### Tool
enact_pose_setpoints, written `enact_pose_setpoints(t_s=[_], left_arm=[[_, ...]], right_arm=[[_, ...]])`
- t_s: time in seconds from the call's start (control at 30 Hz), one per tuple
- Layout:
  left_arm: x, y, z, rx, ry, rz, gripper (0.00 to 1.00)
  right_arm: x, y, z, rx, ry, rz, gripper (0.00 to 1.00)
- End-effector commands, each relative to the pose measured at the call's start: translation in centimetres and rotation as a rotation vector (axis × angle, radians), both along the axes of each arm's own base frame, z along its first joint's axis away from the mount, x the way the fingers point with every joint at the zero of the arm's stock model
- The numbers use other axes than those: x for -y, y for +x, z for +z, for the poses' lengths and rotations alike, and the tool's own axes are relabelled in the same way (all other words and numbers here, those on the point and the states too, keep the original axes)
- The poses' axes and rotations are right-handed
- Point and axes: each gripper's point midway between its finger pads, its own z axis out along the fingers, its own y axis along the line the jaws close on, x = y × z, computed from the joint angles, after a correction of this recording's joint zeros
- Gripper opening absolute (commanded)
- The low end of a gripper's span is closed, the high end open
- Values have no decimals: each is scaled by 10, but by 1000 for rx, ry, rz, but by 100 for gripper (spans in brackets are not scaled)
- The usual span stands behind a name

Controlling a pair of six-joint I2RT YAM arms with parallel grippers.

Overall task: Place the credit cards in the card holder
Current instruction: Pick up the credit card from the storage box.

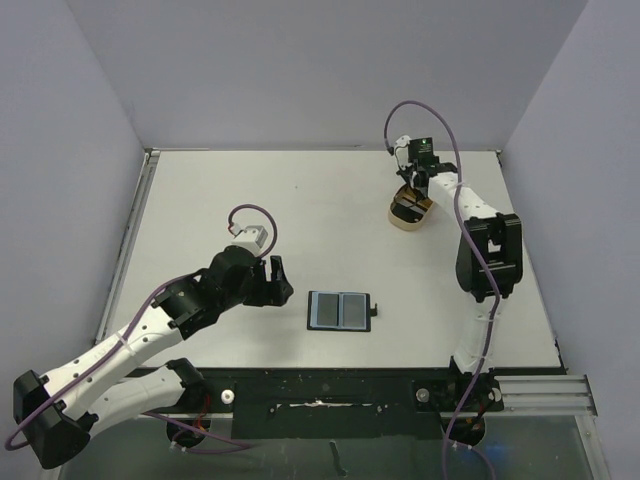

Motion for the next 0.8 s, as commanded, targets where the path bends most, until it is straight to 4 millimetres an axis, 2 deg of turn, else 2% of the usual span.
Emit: enact_pose_setpoints(t_s=[0.0, 0.17, 0.3, 0.47, 0.53, 0.63, 0.77], left_arm=[[12, 5, 15, 25, -66, -18, 70], [22, 4, 19, 11, -106, -40, 70], [28, 5, 25, 8, -155, -34, 68], [37, 7, 39, 33, -246, -33, 67], [42, 7, 46, 44, -299, -35, 67], [49, 9, 58, 43, -371, -28, 67], [61, 9, 76, 33, -468, -50, 66]], right_arm=[[-21, -9, 70, 124, 120, -1, 0], [-32, -35, 92, 136, 235, -76, 0], [-52, -65, 106, 140, 368, -116, 0], [-88, -112, 121, 135, 607, -117, 0], [-114, -136, 129, 122, 711, -40, 0], [-141, -169, 138, 117, 851, 42, 0], [-164, -211, 155, 107, 1036, 137, 0]])
